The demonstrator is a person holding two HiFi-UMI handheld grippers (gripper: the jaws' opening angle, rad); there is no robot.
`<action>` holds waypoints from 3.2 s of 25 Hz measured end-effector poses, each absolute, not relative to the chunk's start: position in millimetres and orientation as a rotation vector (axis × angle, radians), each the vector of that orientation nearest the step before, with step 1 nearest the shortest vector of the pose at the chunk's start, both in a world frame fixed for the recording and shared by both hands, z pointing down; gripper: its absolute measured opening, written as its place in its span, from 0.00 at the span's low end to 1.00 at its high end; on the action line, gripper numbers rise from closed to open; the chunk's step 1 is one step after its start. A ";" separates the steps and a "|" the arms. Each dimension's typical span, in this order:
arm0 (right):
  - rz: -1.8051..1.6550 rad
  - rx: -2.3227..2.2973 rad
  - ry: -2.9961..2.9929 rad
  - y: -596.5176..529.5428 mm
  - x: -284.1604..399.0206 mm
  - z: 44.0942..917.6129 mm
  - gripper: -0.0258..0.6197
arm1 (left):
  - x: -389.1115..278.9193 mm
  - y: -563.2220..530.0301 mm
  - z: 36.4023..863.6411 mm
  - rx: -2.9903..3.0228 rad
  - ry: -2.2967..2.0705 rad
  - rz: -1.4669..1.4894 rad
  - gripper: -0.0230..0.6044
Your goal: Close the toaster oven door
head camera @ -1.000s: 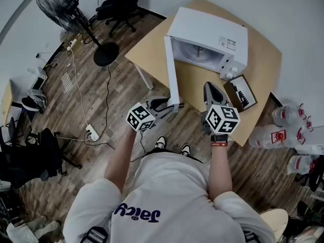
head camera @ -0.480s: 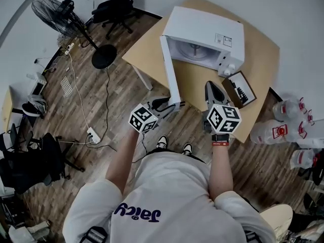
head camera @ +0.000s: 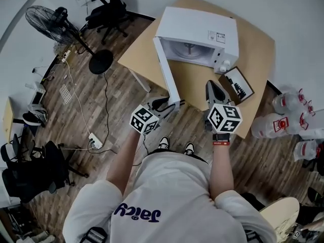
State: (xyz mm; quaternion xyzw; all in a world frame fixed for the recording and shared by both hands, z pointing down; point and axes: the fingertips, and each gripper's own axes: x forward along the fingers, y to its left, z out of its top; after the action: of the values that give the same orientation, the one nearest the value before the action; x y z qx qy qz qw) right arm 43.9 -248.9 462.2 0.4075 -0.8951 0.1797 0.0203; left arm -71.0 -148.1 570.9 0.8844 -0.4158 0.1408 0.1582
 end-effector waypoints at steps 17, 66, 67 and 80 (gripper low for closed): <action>0.612 1.323 -2.742 -247.7 66.1 469.3 0.06 | -52.1 -159.7 570.0 2.522 -1.202 0.411 0.29; 0.467 1.430 -2.657 -279.6 94.8 466.8 0.06 | 4.1 -218.0 571.8 2.564 -1.106 0.414 0.27; 0.466 1.433 -2.655 -280.0 95.9 466.1 0.06 | 5.2 -219.1 571.3 2.564 -1.106 0.412 0.27; 0.469 1.471 -2.633 -288.7 109.8 467.8 0.06 | 17.0 -235.9 571.4 2.558 -1.093 0.393 0.27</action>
State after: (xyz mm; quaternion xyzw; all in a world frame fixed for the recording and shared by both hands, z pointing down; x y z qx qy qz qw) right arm 109.8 -288.7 467.8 0.4814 -0.8618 0.1534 0.0447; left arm 17.0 -235.9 571.4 0.8980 -0.3837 0.1381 0.1652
